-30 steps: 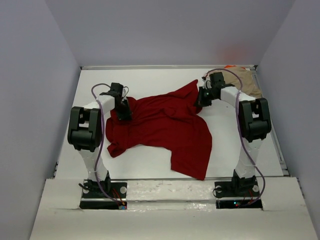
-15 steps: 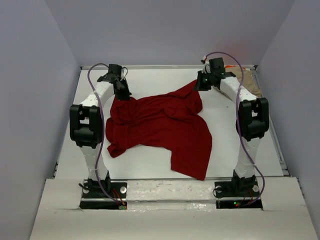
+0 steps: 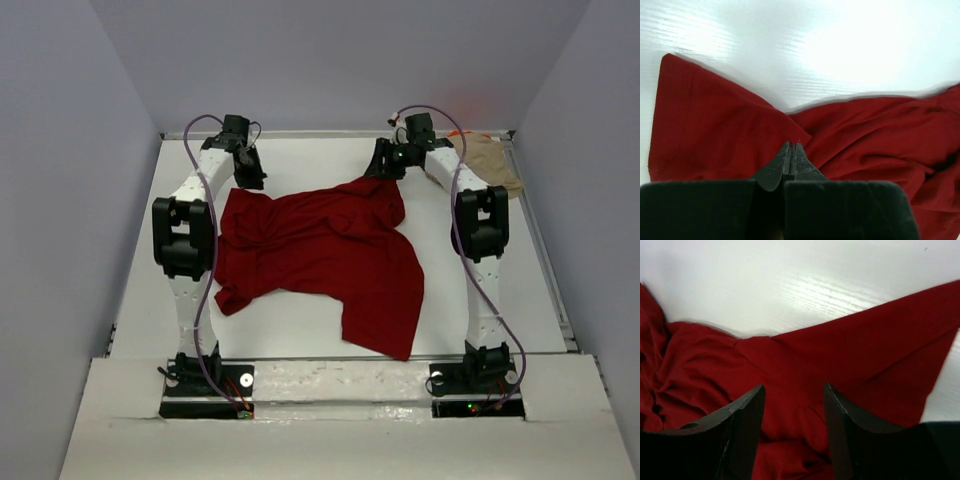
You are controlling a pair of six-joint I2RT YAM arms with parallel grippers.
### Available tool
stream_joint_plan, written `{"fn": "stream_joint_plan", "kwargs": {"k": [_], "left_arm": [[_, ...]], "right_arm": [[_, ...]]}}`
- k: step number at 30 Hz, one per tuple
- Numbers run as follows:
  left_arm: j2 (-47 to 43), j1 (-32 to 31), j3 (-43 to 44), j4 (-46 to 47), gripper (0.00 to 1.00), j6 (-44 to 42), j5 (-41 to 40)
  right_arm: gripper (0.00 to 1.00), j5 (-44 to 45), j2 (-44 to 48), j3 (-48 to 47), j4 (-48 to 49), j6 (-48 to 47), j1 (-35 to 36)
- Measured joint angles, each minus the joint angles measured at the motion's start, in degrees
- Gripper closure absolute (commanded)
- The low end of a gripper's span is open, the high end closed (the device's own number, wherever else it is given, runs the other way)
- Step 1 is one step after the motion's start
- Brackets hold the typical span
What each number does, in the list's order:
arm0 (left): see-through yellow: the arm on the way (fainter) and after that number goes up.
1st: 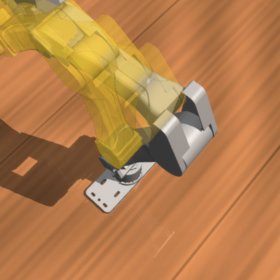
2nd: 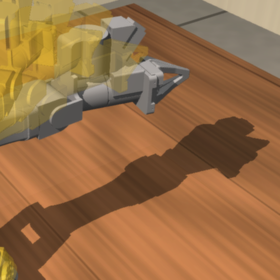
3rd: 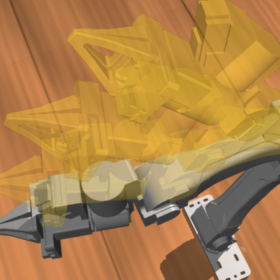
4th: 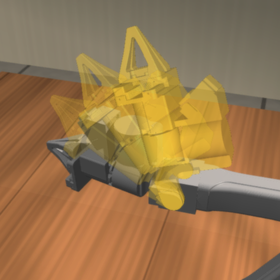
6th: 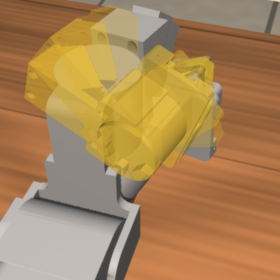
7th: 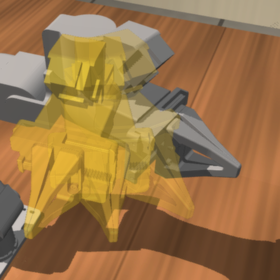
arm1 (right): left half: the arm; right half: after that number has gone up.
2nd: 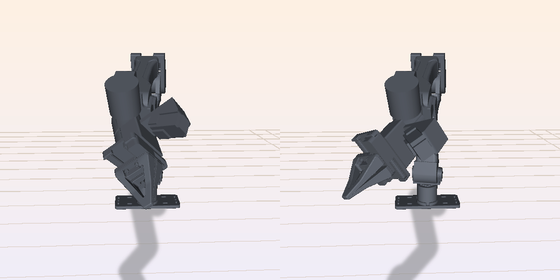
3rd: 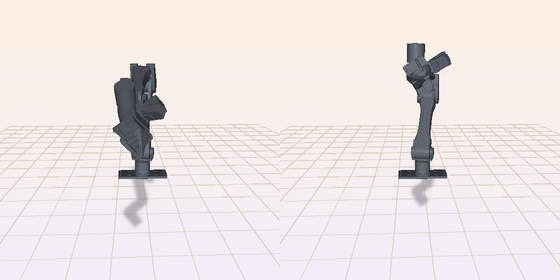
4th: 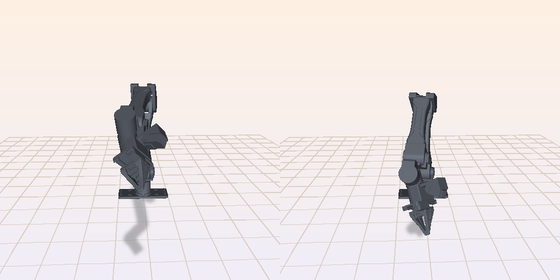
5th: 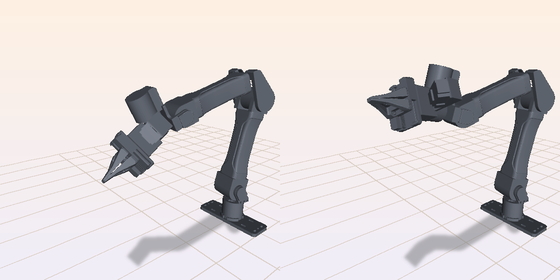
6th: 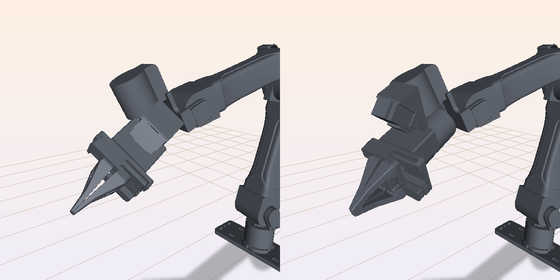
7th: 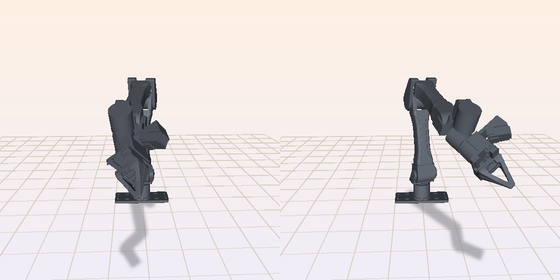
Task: Fold and stack the t-shirts
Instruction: Flatten the tshirt out
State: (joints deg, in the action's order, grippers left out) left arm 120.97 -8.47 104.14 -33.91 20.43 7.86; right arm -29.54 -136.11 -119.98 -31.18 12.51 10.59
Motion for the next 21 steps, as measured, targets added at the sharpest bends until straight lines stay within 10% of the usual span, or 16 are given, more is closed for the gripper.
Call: {"fn": "stream_joint_plan", "kwargs": {"k": [21], "left_arm": [[0.59,-0.2,3.85,-2.56,1.0,-1.18,-2.71]], "right_arm": [[0.49,-2.95,5.38,15.37,4.76,4.17,-0.02]]}}
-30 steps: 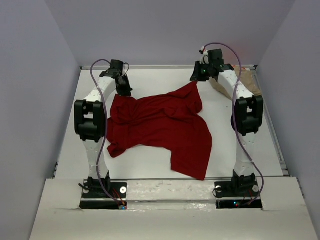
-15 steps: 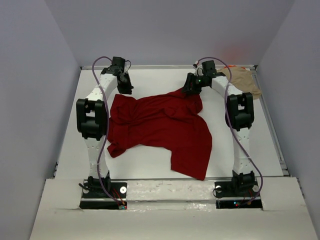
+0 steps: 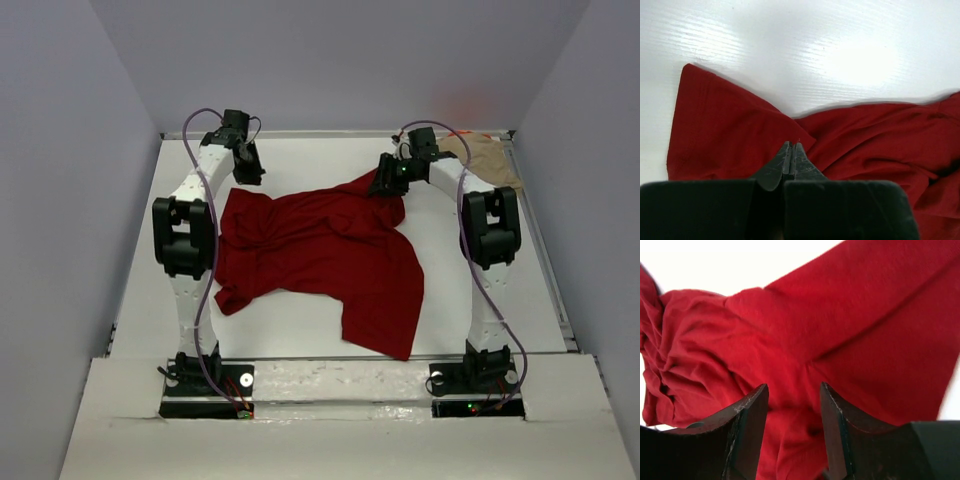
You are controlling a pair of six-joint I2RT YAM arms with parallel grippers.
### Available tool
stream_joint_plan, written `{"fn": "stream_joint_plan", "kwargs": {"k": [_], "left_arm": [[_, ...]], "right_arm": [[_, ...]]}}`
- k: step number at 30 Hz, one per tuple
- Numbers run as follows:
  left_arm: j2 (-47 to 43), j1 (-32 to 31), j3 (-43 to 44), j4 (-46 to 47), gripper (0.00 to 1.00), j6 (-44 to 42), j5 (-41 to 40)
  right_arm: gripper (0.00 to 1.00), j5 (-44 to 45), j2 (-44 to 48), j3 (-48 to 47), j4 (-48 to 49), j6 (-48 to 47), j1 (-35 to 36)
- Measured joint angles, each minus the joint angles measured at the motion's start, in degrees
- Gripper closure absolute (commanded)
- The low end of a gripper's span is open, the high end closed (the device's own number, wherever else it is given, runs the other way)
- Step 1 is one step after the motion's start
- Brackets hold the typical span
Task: Fold and stack the t-shirts
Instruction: Flatten the tshirt out
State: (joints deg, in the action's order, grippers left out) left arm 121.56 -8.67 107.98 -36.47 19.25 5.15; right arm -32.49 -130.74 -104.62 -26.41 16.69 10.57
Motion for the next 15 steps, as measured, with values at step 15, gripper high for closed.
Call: {"fn": "stream_joint_plan", "kwargs": {"k": [15], "left_arm": [[1.49,-0.94,0.11,-0.5,1.0,-0.35,-0.7]], "right_arm": [[0.5,2.84,2.01,2.4,1.7,-0.59,0.0]]}}
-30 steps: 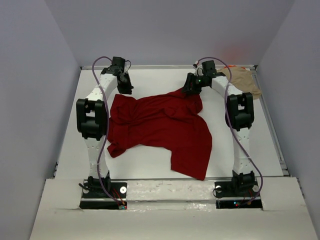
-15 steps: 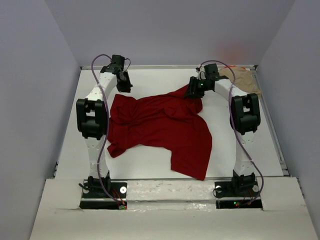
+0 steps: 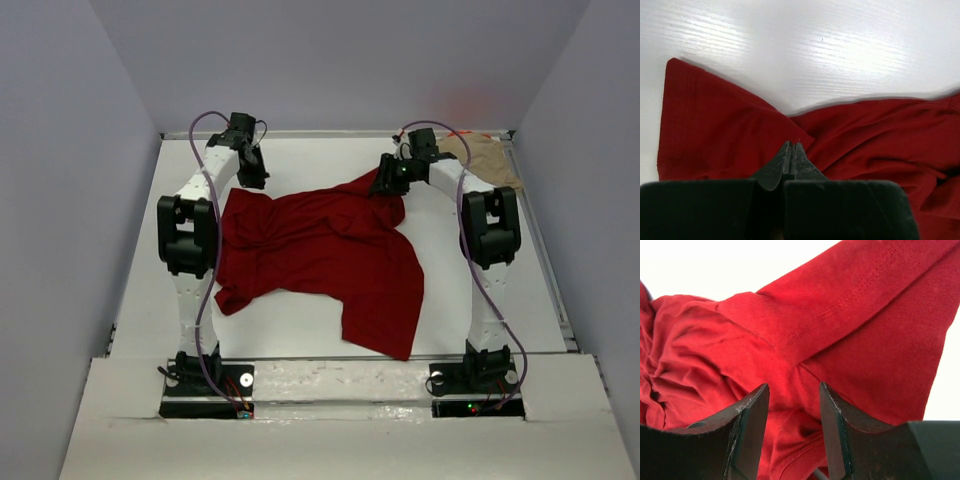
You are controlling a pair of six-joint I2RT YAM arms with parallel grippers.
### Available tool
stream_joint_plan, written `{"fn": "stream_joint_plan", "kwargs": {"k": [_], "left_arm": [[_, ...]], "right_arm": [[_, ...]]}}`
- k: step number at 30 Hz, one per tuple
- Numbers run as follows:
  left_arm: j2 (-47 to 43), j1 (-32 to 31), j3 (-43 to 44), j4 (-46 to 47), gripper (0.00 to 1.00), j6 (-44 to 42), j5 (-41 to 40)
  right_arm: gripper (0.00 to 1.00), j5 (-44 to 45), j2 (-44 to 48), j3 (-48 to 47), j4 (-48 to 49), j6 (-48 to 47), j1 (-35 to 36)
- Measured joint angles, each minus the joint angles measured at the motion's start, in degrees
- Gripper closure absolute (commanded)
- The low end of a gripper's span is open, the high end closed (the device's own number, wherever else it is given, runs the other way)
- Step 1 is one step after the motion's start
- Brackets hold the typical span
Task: Fold and stack the t-shirts
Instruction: Flatten the tshirt out
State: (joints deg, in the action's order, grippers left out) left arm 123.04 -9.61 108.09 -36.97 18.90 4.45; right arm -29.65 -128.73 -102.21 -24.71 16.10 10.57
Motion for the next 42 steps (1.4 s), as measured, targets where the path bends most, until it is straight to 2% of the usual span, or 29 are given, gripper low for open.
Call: {"fn": "stream_joint_plan", "kwargs": {"k": [11,15,17,19,22,33,42], "left_arm": [[0.0,-0.04,1.22,-1.09,1.0,-0.33,-0.63],[0.0,-0.04,1.46,-1.11,1.0,-0.39,-0.7],[0.0,-0.04,1.46,-1.25,1.0,-0.39,-0.72],[0.0,-0.04,1.46,-1.46,1.0,-0.42,-0.81],[0.0,-0.07,1.46,-1.57,1.0,-0.44,-0.96],[0.0,-2.99,0.87,-1.27,1.0,-0.52,-5.03],[0.17,-5.77,-2.27,-0.55,1.0,-0.5,-7.85]], "right_arm": [[0.53,-0.92,-4.74,-3.67,0.07,0.35,-0.17],[0.56,-3.72,-9.07,-8.98,0.57,0.66,-0.39],[0.61,-6.1,-11.32,-11.98,0.81,0.68,-0.44],[0.71,-7.63,-13.46,-14.84,0.9,0.63,-0.48],[1.0,-9.46,-16.96,-19.39,0.74,0.61,-0.48],[1.0,-11.37,-18.75,-24.44,-0.85,-4.68,-0.48],[1.0,-11.67,-20.68,-45.29,-2.86,-5.16,-0.48]]}}
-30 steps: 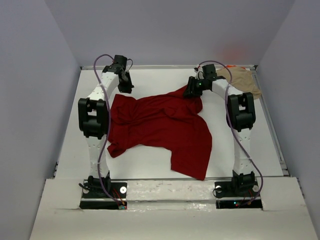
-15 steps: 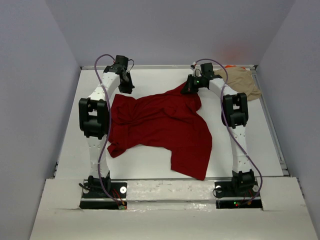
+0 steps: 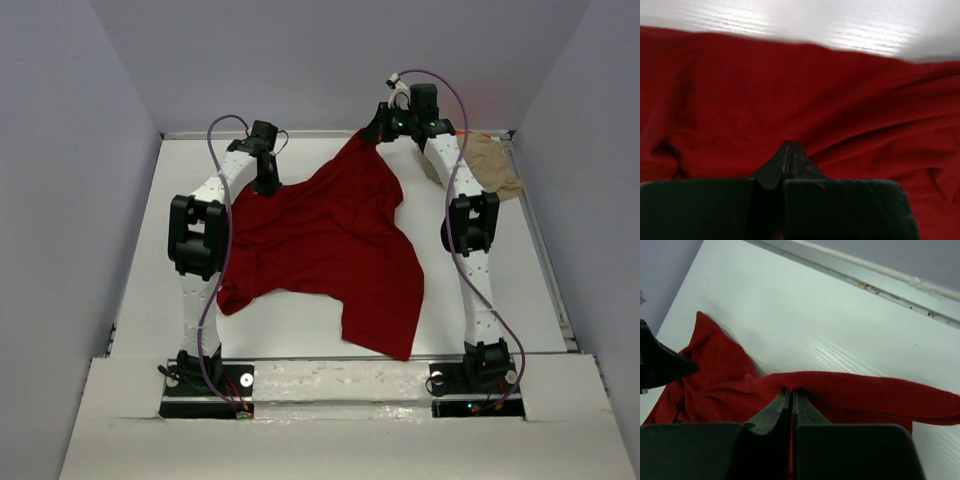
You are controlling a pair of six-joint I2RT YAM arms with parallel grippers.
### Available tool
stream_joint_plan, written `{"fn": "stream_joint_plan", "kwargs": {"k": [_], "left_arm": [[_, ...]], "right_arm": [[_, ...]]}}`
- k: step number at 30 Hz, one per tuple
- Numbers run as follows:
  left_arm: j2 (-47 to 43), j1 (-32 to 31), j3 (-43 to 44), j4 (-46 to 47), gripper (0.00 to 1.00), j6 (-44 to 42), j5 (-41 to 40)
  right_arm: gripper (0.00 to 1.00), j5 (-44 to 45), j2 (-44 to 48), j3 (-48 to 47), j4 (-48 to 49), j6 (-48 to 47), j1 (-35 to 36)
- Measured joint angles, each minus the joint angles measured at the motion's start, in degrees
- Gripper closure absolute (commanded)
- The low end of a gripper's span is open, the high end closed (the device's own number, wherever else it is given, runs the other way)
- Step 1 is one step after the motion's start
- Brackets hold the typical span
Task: Fold and stack the t-shirts
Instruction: Flatten the tshirt out
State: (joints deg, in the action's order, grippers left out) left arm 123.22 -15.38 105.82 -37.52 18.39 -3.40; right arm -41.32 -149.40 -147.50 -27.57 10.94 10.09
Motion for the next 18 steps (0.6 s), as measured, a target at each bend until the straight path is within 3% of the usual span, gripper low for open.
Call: {"fn": "stream_joint_plan", "kwargs": {"k": [18], "left_arm": [[4.66,0.98,5.22,-0.52,1.0,1.05,-0.55]], "right_arm": [[1.0,5.57,-8.66,1.36,-6.29,2.34,-0.37]]}}
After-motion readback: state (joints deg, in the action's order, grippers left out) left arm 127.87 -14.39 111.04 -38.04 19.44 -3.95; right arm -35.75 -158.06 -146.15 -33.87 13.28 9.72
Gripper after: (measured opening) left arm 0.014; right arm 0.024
